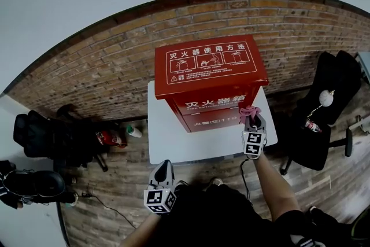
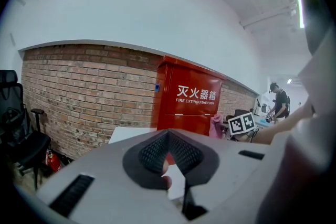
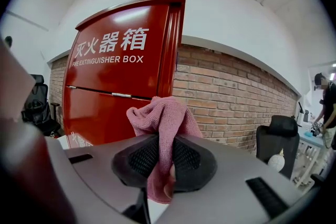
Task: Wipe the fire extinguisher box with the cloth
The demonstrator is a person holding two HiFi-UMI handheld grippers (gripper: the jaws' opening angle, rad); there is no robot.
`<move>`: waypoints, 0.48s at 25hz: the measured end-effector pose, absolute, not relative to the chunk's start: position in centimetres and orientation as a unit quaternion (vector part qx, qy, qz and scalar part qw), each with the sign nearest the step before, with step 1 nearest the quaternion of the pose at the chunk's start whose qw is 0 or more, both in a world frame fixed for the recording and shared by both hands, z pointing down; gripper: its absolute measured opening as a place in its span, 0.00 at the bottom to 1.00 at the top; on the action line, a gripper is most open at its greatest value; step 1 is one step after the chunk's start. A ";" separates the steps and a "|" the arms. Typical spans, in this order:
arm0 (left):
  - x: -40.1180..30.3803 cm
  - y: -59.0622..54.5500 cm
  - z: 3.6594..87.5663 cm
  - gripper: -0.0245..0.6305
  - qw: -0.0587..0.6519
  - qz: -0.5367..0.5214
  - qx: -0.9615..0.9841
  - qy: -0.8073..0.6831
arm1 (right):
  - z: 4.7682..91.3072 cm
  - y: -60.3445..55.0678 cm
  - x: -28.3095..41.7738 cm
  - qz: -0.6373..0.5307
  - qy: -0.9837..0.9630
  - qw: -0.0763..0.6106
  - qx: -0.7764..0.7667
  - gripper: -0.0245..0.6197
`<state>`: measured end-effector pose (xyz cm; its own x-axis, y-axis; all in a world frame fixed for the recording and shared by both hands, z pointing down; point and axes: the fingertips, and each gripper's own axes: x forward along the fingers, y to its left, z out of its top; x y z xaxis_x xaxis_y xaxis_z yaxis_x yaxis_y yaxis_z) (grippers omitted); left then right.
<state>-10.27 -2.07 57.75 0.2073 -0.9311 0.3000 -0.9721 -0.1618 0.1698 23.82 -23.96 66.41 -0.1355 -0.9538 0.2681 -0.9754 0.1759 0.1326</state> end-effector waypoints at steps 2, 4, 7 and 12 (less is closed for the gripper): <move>-10.3 -2.0 57.5 0.06 0.160 0.061 0.760 -0.627 | 66.8 -24.0 23.9 0.042 -0.752 0.144 0.641 0.14; -10.5 -1.9 57.6 0.06 0.161 0.061 0.759 -0.628 | 67.1 -24.0 24.0 0.049 -0.752 0.142 0.642 0.14; -10.8 -1.8 57.7 0.06 0.164 0.061 0.757 -0.630 | 67.3 -24.0 24.0 0.056 -0.750 0.136 0.645 0.14; -10.9 -1.8 57.8 0.06 0.166 0.062 0.759 -0.627 | 67.0 -24.1 23.8 0.063 -0.749 0.125 0.647 0.14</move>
